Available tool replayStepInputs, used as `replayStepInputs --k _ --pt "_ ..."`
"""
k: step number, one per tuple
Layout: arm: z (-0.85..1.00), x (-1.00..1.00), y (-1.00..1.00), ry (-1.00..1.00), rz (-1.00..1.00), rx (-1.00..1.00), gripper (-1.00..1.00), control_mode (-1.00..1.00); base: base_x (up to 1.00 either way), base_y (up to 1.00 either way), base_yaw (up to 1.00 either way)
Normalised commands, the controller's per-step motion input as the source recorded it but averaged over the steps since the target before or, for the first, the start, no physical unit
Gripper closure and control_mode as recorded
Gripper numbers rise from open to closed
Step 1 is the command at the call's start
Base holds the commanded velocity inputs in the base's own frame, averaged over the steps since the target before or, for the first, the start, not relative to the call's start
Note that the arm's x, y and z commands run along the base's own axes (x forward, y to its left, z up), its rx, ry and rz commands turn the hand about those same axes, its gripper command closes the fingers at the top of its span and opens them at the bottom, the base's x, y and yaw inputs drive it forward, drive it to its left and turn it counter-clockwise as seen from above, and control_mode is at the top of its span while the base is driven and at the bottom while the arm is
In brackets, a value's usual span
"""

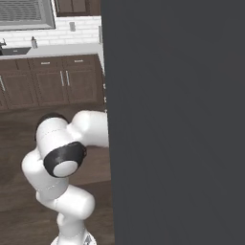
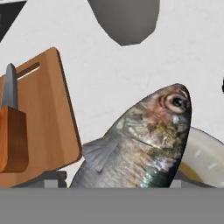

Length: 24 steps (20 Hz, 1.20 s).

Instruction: Pick up the knife from the drawer and place it on the cutting board. Then place the meat from the plate to the cutting board.

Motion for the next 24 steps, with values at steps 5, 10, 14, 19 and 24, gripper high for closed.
replayStepInputs --k 5,10,14,19,24 --pt "0.09 0.76 0.49 0.00 0.29 0.00 1.00 -1.00 0.00 0.00 0.00" --pt "-0.01 0.76 0.43 0.14 0.32 -0.03 1.00 -1.00 0.00 0.00 0.00" --pt "-0.14 0.13 0.02 0.08 0.16 -0.08 1.00 -1.00 0.00 0.00 0.00" --pt "-0.40 0.15 -0.40 0.03 0.05 -0.09 1.00 -1.00 0.00 0.00 0.00" --pt "-0.17 0.65 0.39 0.00 0.00 0.00 1.00 -1.00 0.00 0.00 0.00"
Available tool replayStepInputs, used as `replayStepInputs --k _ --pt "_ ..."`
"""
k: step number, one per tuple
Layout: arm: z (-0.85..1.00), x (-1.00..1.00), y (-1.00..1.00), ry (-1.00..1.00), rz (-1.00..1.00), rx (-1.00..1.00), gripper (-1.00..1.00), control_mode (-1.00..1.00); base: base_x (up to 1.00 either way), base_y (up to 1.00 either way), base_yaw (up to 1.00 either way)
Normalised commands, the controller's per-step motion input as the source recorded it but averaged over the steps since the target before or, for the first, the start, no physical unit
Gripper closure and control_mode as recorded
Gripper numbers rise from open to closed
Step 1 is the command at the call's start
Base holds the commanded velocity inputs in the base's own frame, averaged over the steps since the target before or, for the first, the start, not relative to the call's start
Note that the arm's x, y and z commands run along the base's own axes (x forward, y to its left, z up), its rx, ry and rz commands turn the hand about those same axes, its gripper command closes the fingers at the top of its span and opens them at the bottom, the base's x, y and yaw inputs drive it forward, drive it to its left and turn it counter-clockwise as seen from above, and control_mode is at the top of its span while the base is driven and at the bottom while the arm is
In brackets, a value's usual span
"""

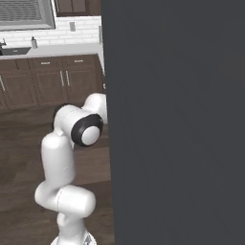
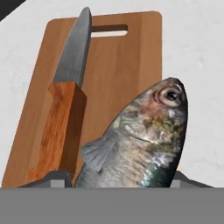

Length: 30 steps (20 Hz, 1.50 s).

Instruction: Pick up the knife from the drawer and place it on the cutting board. Then place the meat from the plate to the cutting board.

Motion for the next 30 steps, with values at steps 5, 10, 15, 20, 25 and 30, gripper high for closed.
replayStepInputs --k 5,10,15,20,25,30 --pt "-0.12 0.37 0.18 -0.01 0.00 0.00 -1.00 -1.00 0.00 0.00 0.00" --pt "0.15 -0.16 -0.03 -0.05 0.01 0.02 -1.00 -1.00 0.00 0.00 0.00" --pt "0.87 -0.37 0.21 -0.24 0.00 0.00 -1.00 -1.00 0.00 0.00 0.00" --pt "1.00 -0.57 0.62 -0.42 0.00 0.00 -1.00 -1.00 0.00 0.00 0.00" --pt "1.00 -0.69 0.81 -0.51 0.00 -0.11 -1.00 -1.00 0.00 0.00 0.00" --pt "1.00 -0.98 0.54 -0.66 0.00 -0.13 -1.00 -1.00 0.00 0.00 0.00"
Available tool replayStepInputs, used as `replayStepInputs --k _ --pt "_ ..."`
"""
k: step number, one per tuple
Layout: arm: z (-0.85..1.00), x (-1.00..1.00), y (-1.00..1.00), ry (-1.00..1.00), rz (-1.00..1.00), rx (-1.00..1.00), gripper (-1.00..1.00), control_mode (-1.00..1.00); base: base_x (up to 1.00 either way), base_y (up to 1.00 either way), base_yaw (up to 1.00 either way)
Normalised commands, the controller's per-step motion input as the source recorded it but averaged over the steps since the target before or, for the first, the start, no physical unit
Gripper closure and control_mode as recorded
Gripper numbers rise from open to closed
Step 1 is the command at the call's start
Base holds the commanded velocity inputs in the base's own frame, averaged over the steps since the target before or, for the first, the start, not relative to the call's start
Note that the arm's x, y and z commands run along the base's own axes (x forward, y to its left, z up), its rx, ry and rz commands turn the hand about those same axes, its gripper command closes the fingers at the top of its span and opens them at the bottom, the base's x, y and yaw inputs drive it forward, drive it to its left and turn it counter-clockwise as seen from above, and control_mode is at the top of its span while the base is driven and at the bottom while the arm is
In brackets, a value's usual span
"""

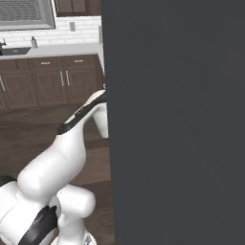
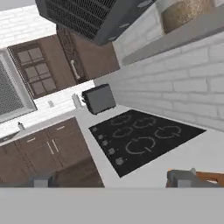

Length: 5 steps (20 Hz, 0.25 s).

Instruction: Pick up the knife from the drawer and place it on the cutting board. Then place the meat from the plate to the cutting board.

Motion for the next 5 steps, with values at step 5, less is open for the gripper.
replayStepInputs --k 5 --pt "1.00 -0.96 0.22 -0.66 0.00 -0.09 -1.00 -1.00 0.00 0.00 0.00"
